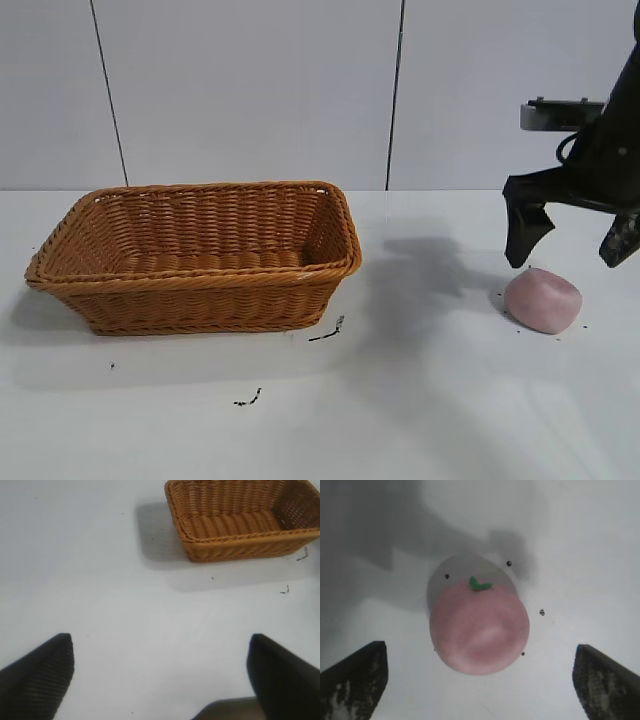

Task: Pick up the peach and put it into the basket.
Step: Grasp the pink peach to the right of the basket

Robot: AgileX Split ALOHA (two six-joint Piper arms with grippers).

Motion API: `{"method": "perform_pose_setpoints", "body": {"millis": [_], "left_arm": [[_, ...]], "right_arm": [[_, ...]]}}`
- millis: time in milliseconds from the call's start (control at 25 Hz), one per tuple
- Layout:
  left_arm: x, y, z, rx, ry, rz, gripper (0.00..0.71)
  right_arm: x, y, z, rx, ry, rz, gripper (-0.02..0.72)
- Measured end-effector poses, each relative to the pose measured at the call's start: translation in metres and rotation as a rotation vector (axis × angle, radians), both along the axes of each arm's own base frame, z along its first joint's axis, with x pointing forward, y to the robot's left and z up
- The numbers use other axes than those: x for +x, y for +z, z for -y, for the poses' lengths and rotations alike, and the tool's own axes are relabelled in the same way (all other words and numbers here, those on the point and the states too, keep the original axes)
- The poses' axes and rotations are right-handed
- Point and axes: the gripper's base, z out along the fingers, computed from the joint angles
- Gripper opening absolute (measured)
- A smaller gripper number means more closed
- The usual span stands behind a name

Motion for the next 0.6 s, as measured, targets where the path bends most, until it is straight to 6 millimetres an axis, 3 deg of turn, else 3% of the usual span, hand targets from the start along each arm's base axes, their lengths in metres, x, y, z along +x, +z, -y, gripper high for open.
{"method": "perform_pose_setpoints", "body": {"millis": [240,320,440,600], "left_arm": [[0.0,0.0,0.0,0.0,0.0,0.0,0.692],[0.0,0.0,0.0,0.0,0.0,0.0,0.692],[0.0,0.0,0.0,0.0,0.0,0.0,0.692],[0.0,0.0,0.0,0.0,0.0,0.0,0.692]], "right_arm": [[0.001,-0.003,0.0,0.0,0.002,0.0,0.664],[0.001,-0.003,0.0,-0.001,0.006,-0.001,0.477],[0.001,-0.001,0.0,-0.003,0.024,0.003,0.099],[0.003,0.017,0.0,-0.004,0.042,0.031,0.038]]}}
